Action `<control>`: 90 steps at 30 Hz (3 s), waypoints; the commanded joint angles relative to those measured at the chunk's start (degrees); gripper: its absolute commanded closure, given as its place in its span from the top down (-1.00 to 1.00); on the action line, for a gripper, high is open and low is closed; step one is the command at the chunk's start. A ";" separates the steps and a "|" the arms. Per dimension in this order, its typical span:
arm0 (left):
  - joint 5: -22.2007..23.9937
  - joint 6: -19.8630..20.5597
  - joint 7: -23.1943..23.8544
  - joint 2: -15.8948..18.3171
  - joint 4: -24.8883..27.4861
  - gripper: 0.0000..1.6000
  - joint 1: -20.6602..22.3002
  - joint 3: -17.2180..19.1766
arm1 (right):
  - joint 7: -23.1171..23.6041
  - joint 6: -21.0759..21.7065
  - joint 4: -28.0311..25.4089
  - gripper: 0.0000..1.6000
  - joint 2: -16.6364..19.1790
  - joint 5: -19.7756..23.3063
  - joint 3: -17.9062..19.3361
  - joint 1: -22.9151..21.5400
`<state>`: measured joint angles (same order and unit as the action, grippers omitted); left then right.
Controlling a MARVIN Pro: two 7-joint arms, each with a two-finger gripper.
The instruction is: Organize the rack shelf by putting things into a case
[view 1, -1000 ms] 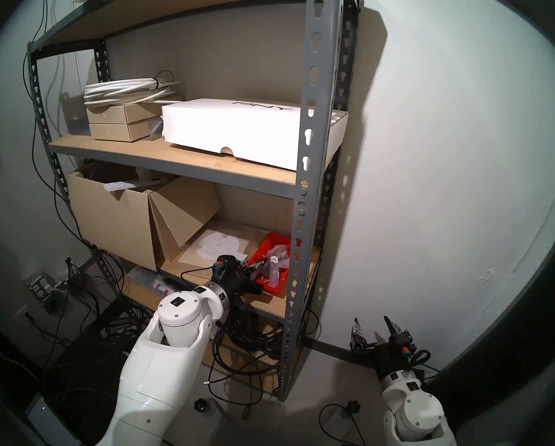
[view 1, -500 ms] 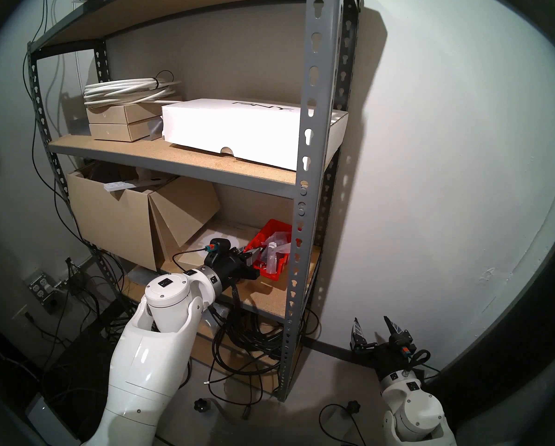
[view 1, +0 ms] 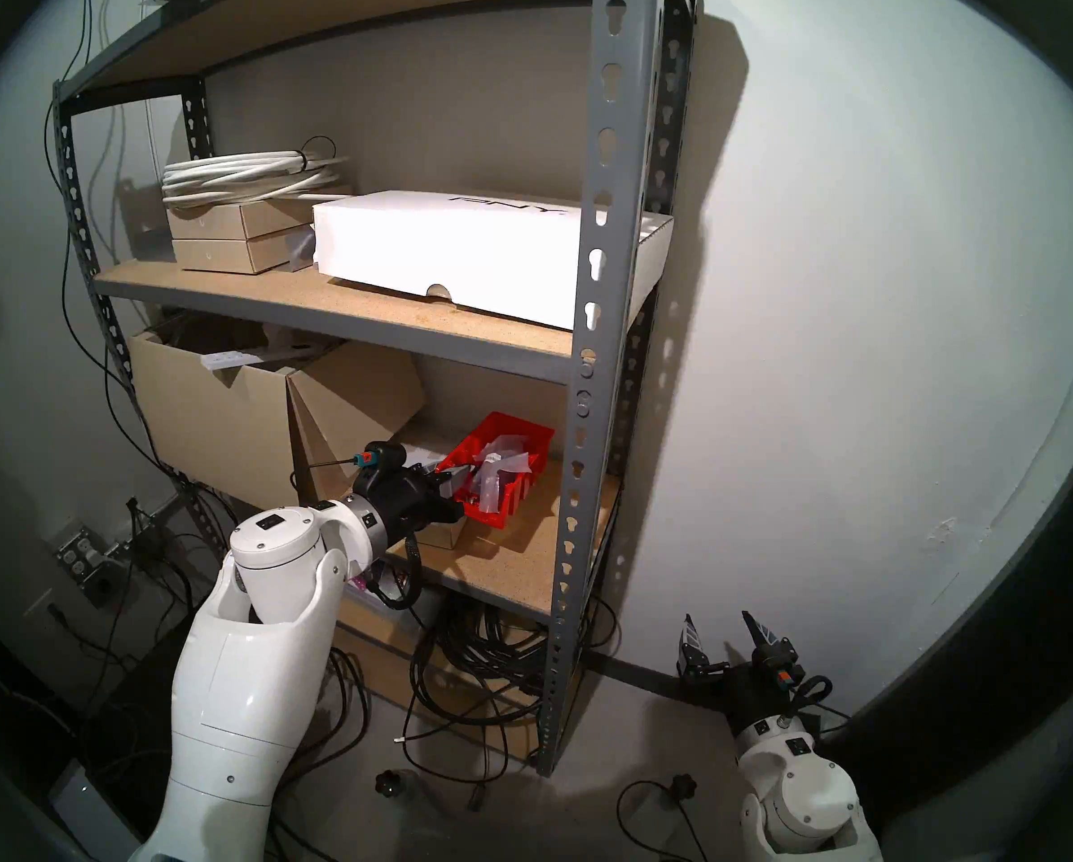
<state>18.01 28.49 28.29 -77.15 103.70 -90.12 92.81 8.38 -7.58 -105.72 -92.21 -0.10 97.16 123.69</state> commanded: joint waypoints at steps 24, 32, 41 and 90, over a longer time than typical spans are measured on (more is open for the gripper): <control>0.95 -6.09 2.96 1.89 -9.24 -1.00 6.00 5.11 | 0.00 -0.14 -1.12 1.00 0.01 0.01 0.00 -0.07; 0.54 -10.50 4.56 2.32 -13.69 -1.00 6.86 4.97 | 0.00 -0.14 -1.11 1.00 0.01 0.01 0.00 -0.08; -0.05 -11.48 4.58 2.13 -16.29 -1.00 8.64 4.33 | 0.00 -0.15 -1.10 1.00 0.01 0.01 0.00 -0.08; 0.62 -14.18 5.61 1.61 -13.79 0.81 6.80 6.54 | 0.00 -0.13 -1.12 1.00 0.01 0.01 0.00 -0.07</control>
<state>17.50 14.87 33.96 -75.02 84.59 -81.16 97.82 8.38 -7.58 -105.73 -92.21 -0.10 97.16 123.70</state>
